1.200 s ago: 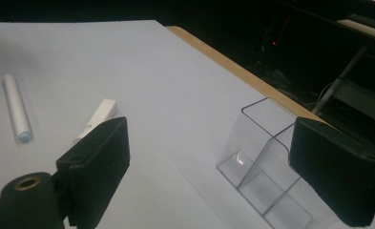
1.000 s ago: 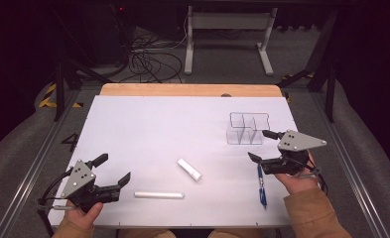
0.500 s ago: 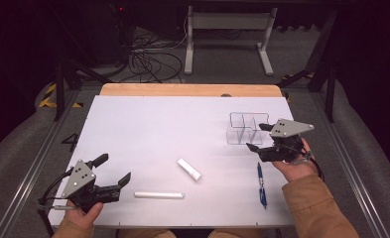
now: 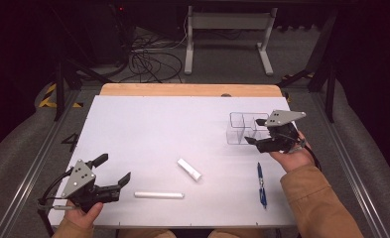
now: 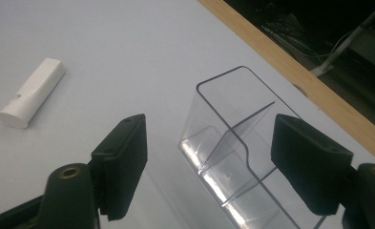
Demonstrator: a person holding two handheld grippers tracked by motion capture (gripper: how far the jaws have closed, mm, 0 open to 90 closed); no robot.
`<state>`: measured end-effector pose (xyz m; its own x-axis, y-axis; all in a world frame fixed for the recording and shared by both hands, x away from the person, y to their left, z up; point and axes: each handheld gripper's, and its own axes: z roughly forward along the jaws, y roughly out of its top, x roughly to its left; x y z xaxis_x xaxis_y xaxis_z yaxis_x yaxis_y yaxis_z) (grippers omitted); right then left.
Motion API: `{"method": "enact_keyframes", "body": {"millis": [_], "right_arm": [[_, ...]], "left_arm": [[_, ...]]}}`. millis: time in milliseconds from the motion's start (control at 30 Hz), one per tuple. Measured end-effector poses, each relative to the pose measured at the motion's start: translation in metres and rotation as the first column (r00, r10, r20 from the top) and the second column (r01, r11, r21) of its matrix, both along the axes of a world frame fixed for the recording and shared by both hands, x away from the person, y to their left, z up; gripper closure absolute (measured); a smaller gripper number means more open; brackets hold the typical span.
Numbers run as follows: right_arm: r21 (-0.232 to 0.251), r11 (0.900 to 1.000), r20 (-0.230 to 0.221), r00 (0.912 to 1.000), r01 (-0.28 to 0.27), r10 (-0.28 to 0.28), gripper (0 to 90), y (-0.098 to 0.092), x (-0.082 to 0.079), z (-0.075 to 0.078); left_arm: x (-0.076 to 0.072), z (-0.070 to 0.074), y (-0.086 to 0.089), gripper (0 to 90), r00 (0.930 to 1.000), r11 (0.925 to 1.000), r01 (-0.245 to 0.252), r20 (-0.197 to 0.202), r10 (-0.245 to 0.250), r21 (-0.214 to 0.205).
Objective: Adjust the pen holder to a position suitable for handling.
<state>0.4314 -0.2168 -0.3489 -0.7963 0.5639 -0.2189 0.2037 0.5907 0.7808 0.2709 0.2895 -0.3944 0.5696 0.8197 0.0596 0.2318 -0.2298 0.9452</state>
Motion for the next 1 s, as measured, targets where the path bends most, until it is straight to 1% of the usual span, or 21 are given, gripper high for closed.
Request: {"method": "enact_keyframes", "body": {"millis": [67, 267, 333, 367, 400, 467, 500, 700, 733, 800, 867, 933, 1000], "right_arm": [[-0.012, 0.9999, -0.003, 1.0000, -0.005, 0.005, 28.9, -0.001, 0.004, -0.001], [-0.025, 0.9997, -0.021, 0.9998, 0.002, -0.002, 29.9, -0.002, 0.013, -0.004], [-0.045, 0.9990, -0.029, 0.9996, 0.001, -0.003, 30.9, 0.000, 0.017, -0.004], [-0.045, 0.9990, -0.029, 0.9996, 0.001, -0.003, 30.9, 0.000, 0.017, -0.004], [-0.056, 0.9984, -0.032, 0.9995, -0.006, 0.004, 31.5, 0.000, 0.020, -0.005], [-0.059, 0.9982, -0.038, 0.9993, -0.005, 0.002, 31.9, 0.001, 0.021, -0.006], [-0.076, 0.9971, -0.043, 0.9991, -0.005, 0.002, 32.5, 0.001, 0.025, -0.007], [-0.094, 0.9955, -0.057, 0.9984, -0.010, 0.004, 34.1, 0.003, 0.032, -0.008], [-0.102, 0.9947, -0.068, 0.9977, -0.015, 0.008, 34.7, 0.004, 0.034, -0.009], [-0.107, 0.9942, -0.071, 0.9975, -0.013, 0.006, 35.3, 0.004, 0.035, -0.010], [-0.118, 0.9928, -0.083, 0.9965, -0.025, 0.015, 36.4, 0.006, 0.039, -0.011], [-0.117, 0.9928, -0.092, 0.9956, -0.025, 0.015, 38.7, 0.007, 0.040, -0.013], [-0.131, 0.9904, -0.104, 0.9940, -0.045, 0.032, 41.3, 0.008, 0.042, -0.015]], "left_arm": [[0.000, 0.000, 0.000, 10.4, 1.0000, 1.0000, 0.000, 0.000, 0.000, -0.001], [0.000, 0.000, 0.000, 10.4, 1.0000, 1.0000, -0.002, 0.000, 0.002, -0.007], [0.001, 0.000, 0.000, 10.4, 1.0000, 1.0000, 0.000, -0.001, 0.000, -0.004], [0.000, 0.000, 0.000, 10.4, 1.0000, 1.0000, -0.001, -0.001, 0.001, -0.005], [0.000, 0.000, 0.000, 10.4, 1.0000, 1.0000, 0.000, 0.000, 0.000, -0.004], [0.000, 0.000, 0.000, 10.4, 1.0000, 1.0000, -0.001, 0.001, 0.001, -0.005], [0.001, 0.000, 0.000, 10.4, 1.0000, 1.0000, -0.001, 0.000, 0.001, -0.006], [0.001, 0.000, 0.000, 10.4, 1.0000, 1.0000, -0.003, -0.001, 0.002, -0.009], [0.001, 0.000, 0.001, 10.4, 1.0000, 1.0000, -0.002, -0.002, 0.002, -0.009], [0.001, 0.000, 0.001, 10.4, 1.0000, 0.9999, -0.003, -0.003, 0.003, -0.010], [0.001, 0.000, 0.001, 10.4, 1.0000, 1.0000, -0.001, -0.004, 0.001, -0.008], [0.001, 0.000, 0.001, 10.4, 1.0000, 1.0000, -0.003, -0.006, 0.002, -0.005], [0.001, 0.000, 0.001, 10.4, 1.0000, 0.9999, -0.003, -0.003, 0.003, -0.011]]}}
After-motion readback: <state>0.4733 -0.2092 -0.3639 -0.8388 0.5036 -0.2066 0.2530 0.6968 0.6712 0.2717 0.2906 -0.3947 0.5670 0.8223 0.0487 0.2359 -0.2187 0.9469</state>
